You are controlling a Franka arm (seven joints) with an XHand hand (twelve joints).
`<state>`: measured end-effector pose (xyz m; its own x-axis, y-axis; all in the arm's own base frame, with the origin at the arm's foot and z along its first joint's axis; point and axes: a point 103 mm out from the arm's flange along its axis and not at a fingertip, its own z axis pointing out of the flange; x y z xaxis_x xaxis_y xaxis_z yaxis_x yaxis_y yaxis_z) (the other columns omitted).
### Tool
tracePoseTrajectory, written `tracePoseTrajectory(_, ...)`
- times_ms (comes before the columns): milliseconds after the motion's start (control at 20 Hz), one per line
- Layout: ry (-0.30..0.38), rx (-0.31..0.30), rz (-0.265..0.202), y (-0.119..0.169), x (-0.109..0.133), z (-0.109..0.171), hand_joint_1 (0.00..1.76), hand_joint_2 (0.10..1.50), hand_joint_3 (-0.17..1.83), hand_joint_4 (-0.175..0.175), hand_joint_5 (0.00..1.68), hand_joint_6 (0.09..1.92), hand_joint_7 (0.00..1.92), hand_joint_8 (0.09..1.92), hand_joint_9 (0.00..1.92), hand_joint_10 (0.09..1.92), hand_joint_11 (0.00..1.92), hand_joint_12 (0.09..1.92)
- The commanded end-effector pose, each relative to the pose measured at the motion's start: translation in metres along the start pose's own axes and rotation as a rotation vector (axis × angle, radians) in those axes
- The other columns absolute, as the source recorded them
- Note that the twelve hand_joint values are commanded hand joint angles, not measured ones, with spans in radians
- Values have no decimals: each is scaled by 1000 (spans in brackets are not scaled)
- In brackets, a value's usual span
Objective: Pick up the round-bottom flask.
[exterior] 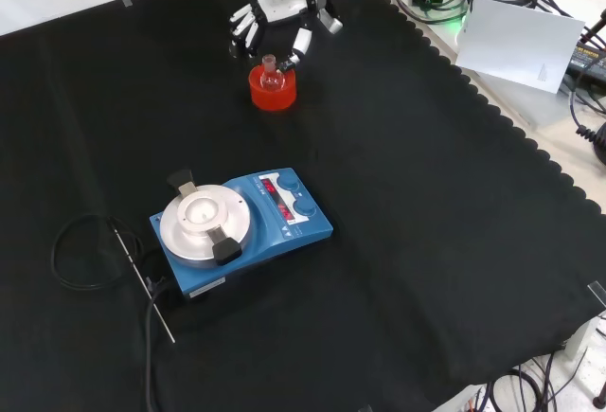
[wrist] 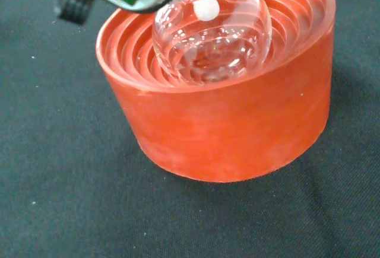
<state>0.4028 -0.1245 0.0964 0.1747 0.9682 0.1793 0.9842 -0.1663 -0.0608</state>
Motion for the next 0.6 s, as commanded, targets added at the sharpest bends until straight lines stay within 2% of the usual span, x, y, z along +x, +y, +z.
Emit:
tracePoseTrajectory(50,-54,-6,7,0,2,1,1054,816,477,143,1085,892,491,697,690,603,336,1331)
tracePoseTrajectory(250,-46,-22,6,0,2,-5,1095,722,673,105,1114,955,532,673,755,562,401,1306)
tracePoseTrajectory(600,-32,-26,3,-1,3,-19,1105,693,739,76,1112,990,539,666,778,549,425,1300)
